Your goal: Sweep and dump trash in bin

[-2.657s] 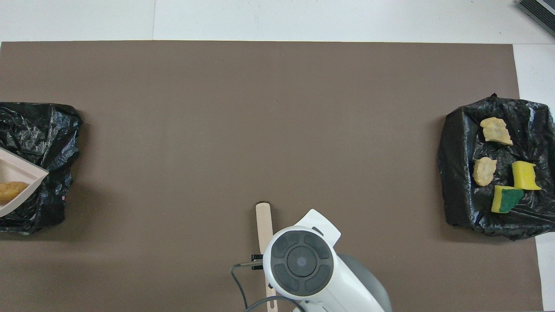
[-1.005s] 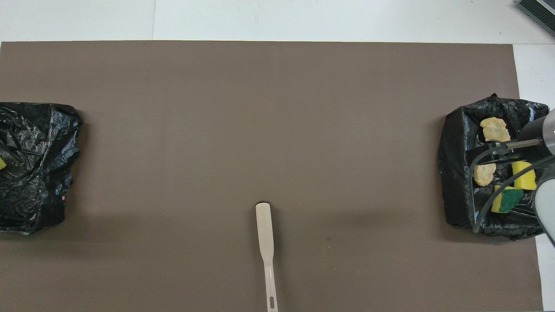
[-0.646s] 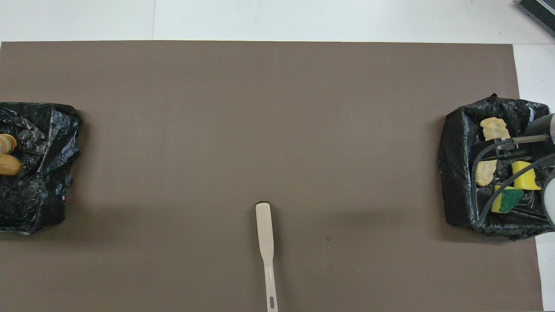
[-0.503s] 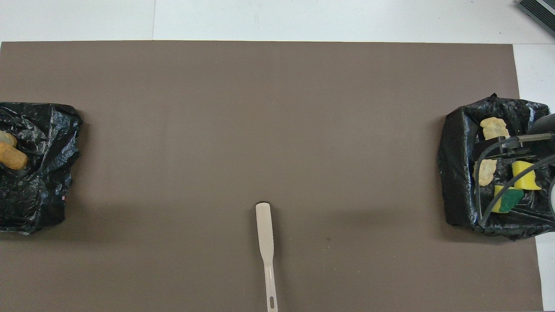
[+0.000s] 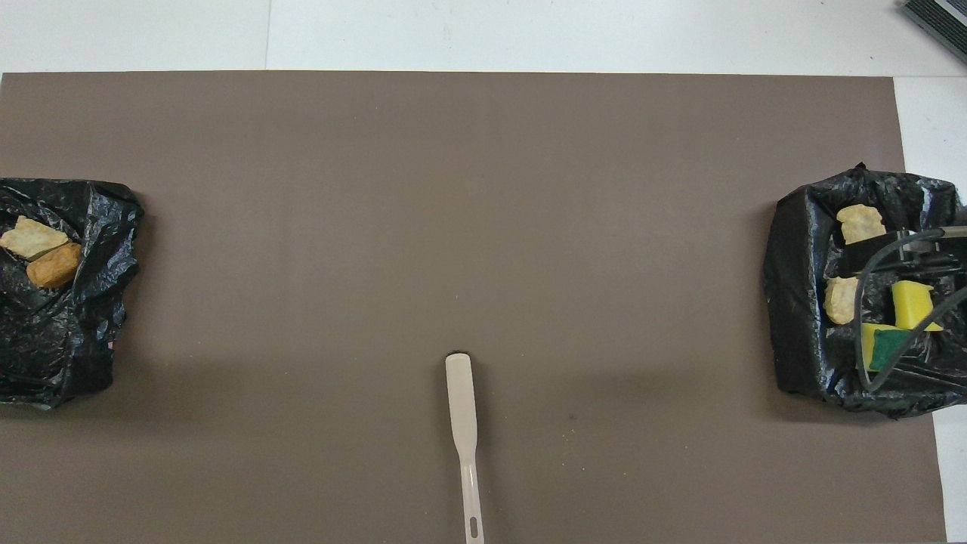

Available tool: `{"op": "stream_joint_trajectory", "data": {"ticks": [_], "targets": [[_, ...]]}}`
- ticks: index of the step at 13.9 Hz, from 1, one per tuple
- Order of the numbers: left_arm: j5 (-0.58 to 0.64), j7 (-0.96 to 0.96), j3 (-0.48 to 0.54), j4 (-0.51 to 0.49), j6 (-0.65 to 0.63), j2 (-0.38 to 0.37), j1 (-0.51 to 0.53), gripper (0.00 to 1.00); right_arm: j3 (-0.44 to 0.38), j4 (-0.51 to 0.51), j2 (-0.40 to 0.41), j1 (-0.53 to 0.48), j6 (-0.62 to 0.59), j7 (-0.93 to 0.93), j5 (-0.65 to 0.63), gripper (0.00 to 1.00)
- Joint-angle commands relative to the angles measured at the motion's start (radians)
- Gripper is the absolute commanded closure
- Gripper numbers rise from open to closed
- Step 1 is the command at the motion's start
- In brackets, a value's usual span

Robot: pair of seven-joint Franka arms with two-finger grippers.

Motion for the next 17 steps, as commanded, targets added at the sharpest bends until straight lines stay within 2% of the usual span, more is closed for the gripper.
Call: {"op": "stream_joint_trajectory", "data": {"ticks": [1,6,8,12,17], "targets": [[-0.060,0.041,0.005,0.072,0.016,0.007,-0.005,1.00,0.005,0.012,0.004,-0.010,-0.006,0.024,0.025,0.00],[-0.245,0.027,0.011,0.079,-0.017,-0.007,-0.017,1.00,0.006,0.010,0.003,-0.009,-0.006,0.016,0.009,0.00],[-0.273,0.004,0.000,0.078,-0.050,-0.022,-0.020,1.00,0.006,0.010,0.003,-0.009,-0.008,0.016,0.009,0.00],[-0.333,-0.222,-0.020,0.070,-0.131,-0.071,-0.088,1.00,0.008,0.010,0.003,-0.006,-0.008,0.017,0.009,0.00],[-0.422,-0.511,-0.032,0.058,-0.189,-0.084,-0.203,1.00,0.008,0.010,0.003,-0.003,-0.008,0.019,0.009,0.00]]}}
